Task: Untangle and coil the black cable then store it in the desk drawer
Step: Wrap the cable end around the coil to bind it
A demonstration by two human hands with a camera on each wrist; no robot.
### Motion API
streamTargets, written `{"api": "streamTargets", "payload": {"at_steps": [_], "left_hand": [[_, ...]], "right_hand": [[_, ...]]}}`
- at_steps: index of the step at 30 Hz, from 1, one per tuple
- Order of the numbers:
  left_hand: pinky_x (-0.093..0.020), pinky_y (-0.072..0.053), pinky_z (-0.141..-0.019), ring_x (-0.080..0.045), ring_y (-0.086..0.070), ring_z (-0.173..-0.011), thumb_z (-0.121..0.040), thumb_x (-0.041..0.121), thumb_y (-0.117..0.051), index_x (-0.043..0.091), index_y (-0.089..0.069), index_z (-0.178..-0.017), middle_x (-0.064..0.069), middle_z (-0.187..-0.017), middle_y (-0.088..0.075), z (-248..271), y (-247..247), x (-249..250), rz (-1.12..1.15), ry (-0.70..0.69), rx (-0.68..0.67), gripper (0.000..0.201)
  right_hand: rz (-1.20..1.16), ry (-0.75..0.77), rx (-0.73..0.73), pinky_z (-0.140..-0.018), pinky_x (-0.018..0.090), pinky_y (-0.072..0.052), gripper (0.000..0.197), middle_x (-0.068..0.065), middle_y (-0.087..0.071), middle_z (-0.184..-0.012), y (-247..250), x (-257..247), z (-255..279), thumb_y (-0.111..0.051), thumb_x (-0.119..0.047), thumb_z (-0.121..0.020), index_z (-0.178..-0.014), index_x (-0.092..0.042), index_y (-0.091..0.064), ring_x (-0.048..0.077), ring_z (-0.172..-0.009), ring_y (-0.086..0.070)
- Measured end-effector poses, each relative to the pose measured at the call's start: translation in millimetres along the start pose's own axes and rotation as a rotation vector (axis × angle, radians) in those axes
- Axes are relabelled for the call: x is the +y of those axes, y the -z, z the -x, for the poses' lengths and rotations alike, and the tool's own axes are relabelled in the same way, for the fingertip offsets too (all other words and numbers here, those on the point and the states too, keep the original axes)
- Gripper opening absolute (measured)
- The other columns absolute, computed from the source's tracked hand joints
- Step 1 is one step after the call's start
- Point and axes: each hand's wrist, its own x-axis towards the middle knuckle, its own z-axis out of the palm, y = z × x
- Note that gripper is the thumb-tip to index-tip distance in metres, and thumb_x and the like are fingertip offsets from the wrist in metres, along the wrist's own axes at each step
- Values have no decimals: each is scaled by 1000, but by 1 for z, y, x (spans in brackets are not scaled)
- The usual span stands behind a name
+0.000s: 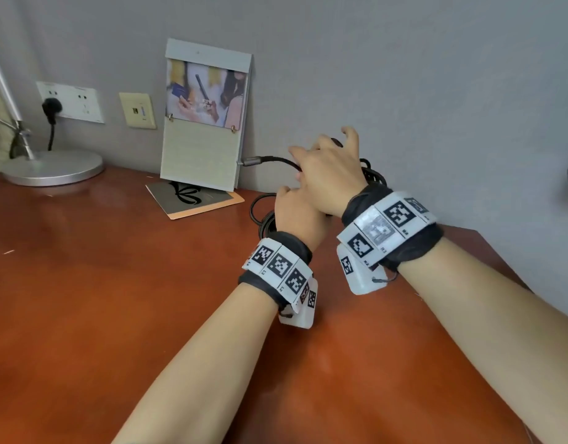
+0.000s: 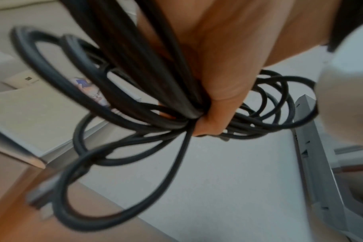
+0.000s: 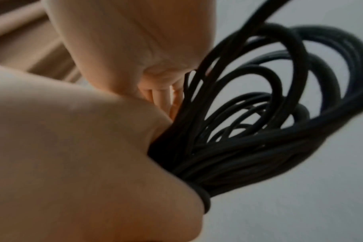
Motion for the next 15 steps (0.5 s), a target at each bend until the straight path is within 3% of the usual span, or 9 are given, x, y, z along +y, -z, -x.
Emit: {"api": "streamTargets", "payload": {"at_steps": [3,5,8,11,13,15], "left_hand": [[-34,-29,-87,-31,-57,-87,-91,19,-42,12,-57,-87,-10,-91,-66,-2,-4,1,-3,1,7,18],[-35,-29,-80,-31,-57,-79,-88,22,-46,11,-59,-87,-9,-86,-66,-5,-5,3,-13,-16,23,17],[-33,-27,-71,-30,-58,-68,-83,19,-52,7,-59,-96,-8,-75,-64,-6,-5,3,-49,-44,32,19],[-25,-28,-56,-25,-49,-39,-58,15,-71,4,-63,-97,-2,-47,-54,-5,-1,2,-77,-88,58,41],[-21,-24,-50,-23,-40,-29,-47,11,-75,1,-62,-95,1,-39,-47,-6,-4,3,-46,-156,103,52],[-19,-19,-48,-22,-29,-28,-44,10,-76,0,-61,-93,2,-37,-44,-5,-1,5,-43,-187,120,53]], "right_hand": [[-143,-87,16,-111,46,-5,17,-8,-62,-88,-3,12,-1,-51,-28,-93,-106,-27,-63,15,-118,-42],[-254,-135,88,-110,40,-6,17,-8,-63,-83,-8,18,1,-53,-32,-93,-93,-25,-68,13,-111,-45],[-512,-228,259,-108,33,-22,16,-7,-69,-78,-17,27,6,-57,-27,-91,-85,-19,-69,13,-87,-57],[-740,-326,366,-85,25,-46,13,-3,-70,-73,-23,34,11,-61,-19,-88,-82,-14,-70,13,-69,-62],[-789,-351,362,-72,21,-47,11,-2,-71,-75,-25,36,14,-61,-18,-87,-82,-15,-71,8,-65,-60],[-789,-345,368,-69,19,-46,11,-2,-71,-75,-26,38,16,-61,-18,-87,-82,-15,-71,6,-63,-58]]}}
